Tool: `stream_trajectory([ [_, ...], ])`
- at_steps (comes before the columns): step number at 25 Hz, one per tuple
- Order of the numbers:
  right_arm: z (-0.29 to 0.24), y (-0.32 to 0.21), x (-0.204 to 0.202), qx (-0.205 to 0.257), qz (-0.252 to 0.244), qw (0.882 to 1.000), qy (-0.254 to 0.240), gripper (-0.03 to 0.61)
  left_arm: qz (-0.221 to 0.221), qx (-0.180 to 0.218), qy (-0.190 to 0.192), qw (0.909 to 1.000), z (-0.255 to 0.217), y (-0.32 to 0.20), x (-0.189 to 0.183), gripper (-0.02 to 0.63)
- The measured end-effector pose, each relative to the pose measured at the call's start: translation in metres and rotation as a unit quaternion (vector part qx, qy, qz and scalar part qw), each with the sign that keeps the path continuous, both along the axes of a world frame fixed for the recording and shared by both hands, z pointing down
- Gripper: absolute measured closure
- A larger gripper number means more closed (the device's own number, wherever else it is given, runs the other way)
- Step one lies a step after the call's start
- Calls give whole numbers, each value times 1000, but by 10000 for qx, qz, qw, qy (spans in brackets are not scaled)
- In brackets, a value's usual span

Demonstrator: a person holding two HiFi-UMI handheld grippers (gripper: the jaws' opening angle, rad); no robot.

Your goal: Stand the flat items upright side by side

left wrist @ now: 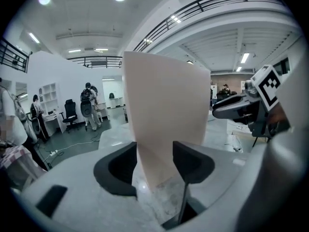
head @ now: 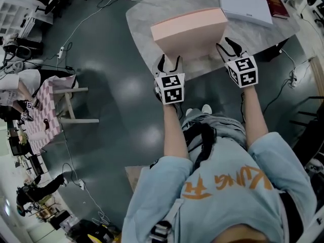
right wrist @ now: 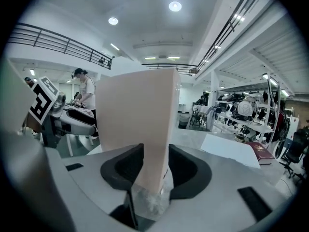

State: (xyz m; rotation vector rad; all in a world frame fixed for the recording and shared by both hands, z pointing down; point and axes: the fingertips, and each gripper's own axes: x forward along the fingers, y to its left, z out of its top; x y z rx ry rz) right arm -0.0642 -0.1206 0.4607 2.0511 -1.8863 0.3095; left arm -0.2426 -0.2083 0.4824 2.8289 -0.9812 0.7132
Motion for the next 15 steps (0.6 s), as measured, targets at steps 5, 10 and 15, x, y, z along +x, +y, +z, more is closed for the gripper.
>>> stream_trajectory([
  [5, -10, 11, -9, 316, 325, 9988, -160, 526, 159, 209, 253, 9993, -18, 10, 1, 484],
  [10, -21, 33, -28, 488, 510, 9969, -338, 577, 224, 200, 486, 9984, -26, 25, -7, 576],
  [15, -31, 53, -67, 721, 580, 9947, -443, 577, 269, 75, 568, 9980, -25, 35, -36, 600],
])
